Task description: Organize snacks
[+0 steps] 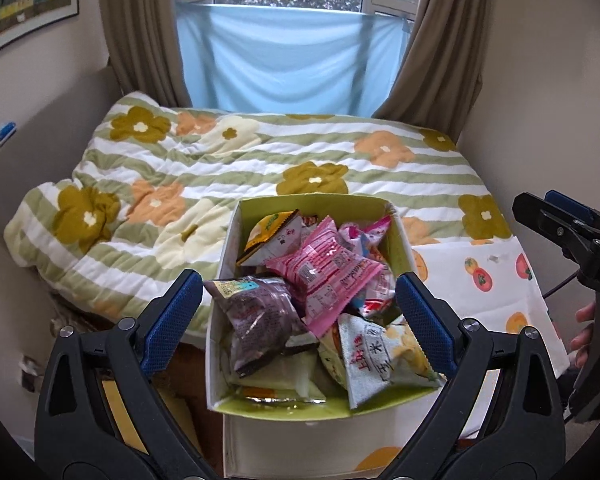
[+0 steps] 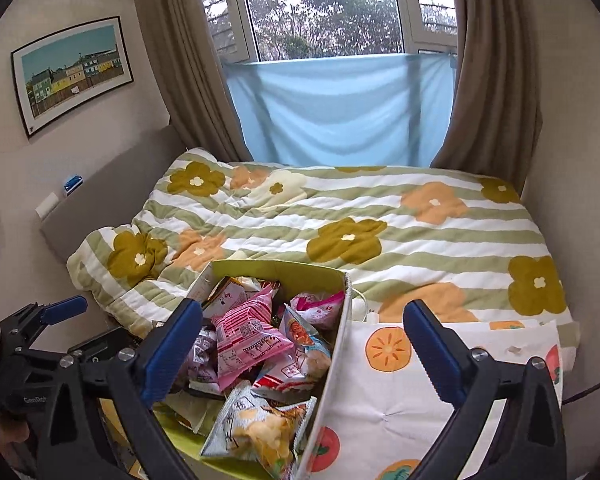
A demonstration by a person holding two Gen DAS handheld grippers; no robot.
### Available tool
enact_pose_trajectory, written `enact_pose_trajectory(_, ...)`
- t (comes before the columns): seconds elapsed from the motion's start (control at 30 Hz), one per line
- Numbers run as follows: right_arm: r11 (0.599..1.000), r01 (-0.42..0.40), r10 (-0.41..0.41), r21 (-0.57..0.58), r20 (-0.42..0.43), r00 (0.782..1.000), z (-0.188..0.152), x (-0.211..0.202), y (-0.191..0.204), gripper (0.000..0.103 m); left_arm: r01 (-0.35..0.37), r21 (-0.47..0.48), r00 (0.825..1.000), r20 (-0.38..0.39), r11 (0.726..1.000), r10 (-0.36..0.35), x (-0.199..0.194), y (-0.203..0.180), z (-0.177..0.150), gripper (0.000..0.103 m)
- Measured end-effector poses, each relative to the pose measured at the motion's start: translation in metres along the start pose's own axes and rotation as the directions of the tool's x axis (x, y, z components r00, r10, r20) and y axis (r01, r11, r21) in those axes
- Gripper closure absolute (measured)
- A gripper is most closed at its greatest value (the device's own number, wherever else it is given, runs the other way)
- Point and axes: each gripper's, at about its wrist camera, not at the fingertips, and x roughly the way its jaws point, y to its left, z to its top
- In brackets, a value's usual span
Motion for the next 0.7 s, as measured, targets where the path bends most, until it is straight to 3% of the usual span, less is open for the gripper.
enact_pose_trajectory(0.2, 0.998, 0.056, -0.056, 0.011, 0.095, 0.994, -0.027, -0.091, -0.018, 0.003, 0.001, 0.012, 0.995, 0.095, 1.000, -0.002, -0.069, -0.045, -0.029, 0.006)
enact_pose_trajectory(0.33, 0.993, 0.117, -0.119, 0.024, 0.142, 0.983, -0.052, -0.142, -0.033, 0.003, -0.020, 0.017, 0.985, 0.169, 1.000, 0.017, -0.109, -0.070, -0.051, 0.000)
enact_pose_trajectory(0.5, 0.982, 0.184, -0.188, 0.043, 0.158, 0.969, -0.082, -0.180, -0.050, 0.003, -0.030, 0.019, 0.970, 0.240, 0.999, 0.024, -0.142, -0.094, -0.076, 0.000)
enact_pose_trajectory(0.7, 0.963, 0.266, -0.270, 0.048, 0.152, 0.951, -0.115, -0.199, -0.060, 0.003, -0.031, 0.012, 0.971, 0.239, 0.999, 0.027, -0.158, -0.108, -0.106, 0.000)
